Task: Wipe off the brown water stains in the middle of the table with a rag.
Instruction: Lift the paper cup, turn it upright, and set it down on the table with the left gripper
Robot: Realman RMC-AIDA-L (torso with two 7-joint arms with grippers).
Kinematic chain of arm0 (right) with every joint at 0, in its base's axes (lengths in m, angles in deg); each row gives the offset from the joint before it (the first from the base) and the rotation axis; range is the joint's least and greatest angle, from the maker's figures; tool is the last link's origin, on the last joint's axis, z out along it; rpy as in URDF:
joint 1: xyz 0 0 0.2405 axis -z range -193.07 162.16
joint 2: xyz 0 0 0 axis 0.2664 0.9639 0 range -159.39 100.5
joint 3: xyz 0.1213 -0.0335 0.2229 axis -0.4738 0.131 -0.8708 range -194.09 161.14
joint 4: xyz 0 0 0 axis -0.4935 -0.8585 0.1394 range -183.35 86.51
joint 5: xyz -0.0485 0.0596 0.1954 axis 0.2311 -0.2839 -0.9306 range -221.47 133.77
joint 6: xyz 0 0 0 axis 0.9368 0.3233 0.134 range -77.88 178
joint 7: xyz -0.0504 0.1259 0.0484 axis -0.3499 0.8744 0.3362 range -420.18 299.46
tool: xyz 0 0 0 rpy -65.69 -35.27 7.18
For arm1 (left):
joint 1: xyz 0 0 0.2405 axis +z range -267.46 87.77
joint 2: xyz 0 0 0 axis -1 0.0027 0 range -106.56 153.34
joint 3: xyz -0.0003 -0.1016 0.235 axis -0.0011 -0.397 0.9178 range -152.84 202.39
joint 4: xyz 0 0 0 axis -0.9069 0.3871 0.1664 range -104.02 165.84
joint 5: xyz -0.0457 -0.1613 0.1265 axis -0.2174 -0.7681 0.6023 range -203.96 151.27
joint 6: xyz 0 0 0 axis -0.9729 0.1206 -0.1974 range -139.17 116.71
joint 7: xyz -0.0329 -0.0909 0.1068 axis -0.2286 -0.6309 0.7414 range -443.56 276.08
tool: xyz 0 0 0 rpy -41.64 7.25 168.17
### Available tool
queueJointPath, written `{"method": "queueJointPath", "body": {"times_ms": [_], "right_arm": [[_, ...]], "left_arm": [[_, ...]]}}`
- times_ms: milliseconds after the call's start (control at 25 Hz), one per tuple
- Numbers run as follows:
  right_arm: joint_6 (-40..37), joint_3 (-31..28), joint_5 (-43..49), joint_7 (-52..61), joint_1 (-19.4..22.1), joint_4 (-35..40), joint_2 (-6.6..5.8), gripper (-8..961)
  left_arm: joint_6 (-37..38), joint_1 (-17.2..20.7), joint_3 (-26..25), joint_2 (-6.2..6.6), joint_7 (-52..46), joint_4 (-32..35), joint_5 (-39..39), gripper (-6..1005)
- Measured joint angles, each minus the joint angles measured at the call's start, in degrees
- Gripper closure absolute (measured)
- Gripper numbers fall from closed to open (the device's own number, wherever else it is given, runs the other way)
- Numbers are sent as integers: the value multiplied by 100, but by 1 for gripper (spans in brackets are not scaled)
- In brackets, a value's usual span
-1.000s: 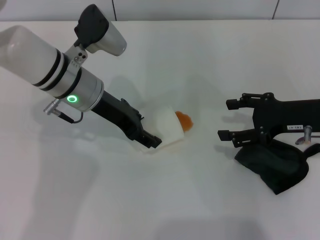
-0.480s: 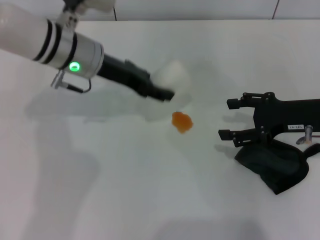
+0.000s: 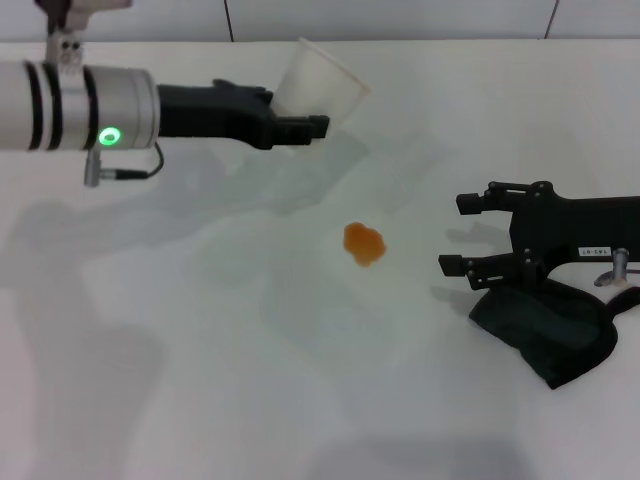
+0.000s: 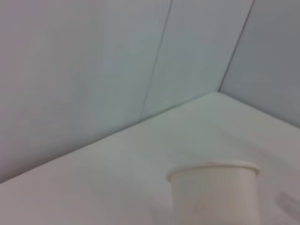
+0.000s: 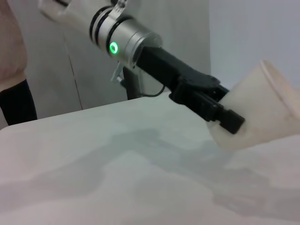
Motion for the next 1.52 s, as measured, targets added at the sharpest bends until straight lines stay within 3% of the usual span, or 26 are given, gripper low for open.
{"method": "queueJointPath", "body": {"times_ms": [600,1200,1520], "right_arm": [[16,8,-53,0,4,-20,4,83],[16,-3,-54,0,12,-20,1,84],[-3,24,-54,0,8,11,-2,84]], "left_arm": [[16,1554,-7,1,2876,952,-1681,395],[83,2443,-9,-3,3964,1514,-2644,387],[37,2622,-17,-15,4056,1703,-2874,381]]}}
